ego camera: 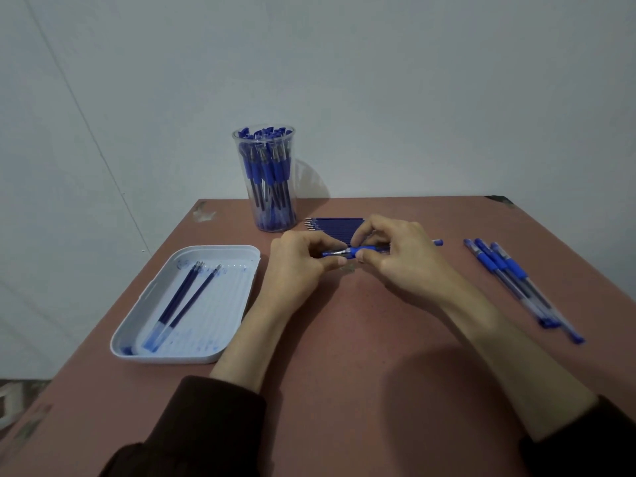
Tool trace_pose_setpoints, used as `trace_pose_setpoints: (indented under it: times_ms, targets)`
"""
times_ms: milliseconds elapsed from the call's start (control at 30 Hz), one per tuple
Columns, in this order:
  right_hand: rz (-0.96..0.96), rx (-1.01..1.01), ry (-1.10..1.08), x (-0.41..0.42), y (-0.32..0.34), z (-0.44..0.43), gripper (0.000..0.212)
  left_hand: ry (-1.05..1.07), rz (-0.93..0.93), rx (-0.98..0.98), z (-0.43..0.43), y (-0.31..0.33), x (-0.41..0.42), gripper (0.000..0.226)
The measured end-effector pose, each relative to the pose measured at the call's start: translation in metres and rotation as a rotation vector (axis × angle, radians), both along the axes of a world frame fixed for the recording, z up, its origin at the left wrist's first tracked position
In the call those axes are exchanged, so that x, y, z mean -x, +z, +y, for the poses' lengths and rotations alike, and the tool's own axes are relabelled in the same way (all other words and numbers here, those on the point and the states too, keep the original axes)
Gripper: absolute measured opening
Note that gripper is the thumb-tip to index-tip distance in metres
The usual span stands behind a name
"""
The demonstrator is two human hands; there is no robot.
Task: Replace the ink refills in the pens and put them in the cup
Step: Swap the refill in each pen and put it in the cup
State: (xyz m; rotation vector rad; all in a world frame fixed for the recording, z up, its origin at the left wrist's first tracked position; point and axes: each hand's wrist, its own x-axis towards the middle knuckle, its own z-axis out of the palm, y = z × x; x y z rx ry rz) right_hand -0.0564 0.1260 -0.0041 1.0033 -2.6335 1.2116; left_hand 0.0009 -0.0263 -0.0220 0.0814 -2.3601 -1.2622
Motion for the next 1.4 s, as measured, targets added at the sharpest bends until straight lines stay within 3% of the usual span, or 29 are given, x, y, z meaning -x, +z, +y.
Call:
trace_pose_setpoints:
  times_ms: [200,467,567,633,733,800,900,1067,1233,1400]
  targets:
    - [-0.009,0.019,0.009,0.0,-0.005,-0.003,0.021,0.059,0.025,0.043,0.003,0.0,0.0,0.017]
    - [0.409,-0.066,-0.171,-0.001,-0.003,-0.025,0.029,0.169,0.3,-0.253,0.008,0.016,-0.002,0.039]
    - [0.427,0.116,-0.144,0.0,0.026,-0.039,0.019,0.277,0.439,-0.289,-0.009,0.036,0.001,0.048]
    - [0.339,0.32,-0.067,0.004,0.056,-0.052,0.015,0.378,0.386,-0.24,-0.031,0.047,0.011,0.052]
    - [0.243,0.577,0.041,0.017,0.099,-0.077,0.012,0.489,0.074,-0.193,-0.066,0.057,0.031,0.071]
    - [0.225,0.674,0.053,0.027,0.118,-0.096,0.013,0.441,-0.024,-0.185,-0.081,0.06,0.041,0.089]
    - [0.209,0.738,0.044,0.038,0.127,-0.125,0.015,0.345,-0.029,-0.167,-0.088,0.056,0.051,0.105]
    - [0.237,0.499,-0.012,0.055,0.112,-0.154,0.018,0.26,0.088,-0.189,-0.088,0.046,0.053,0.077]
    - [0.356,0.243,-0.05,0.067,0.1,-0.162,0.05,0.251,0.116,-0.147,-0.094,0.043,0.054,0.073]
    - [0.436,0.116,-0.112,0.073,0.088,-0.164,0.031,0.244,0.133,-0.15,-0.096,0.042,0.054,0.074]
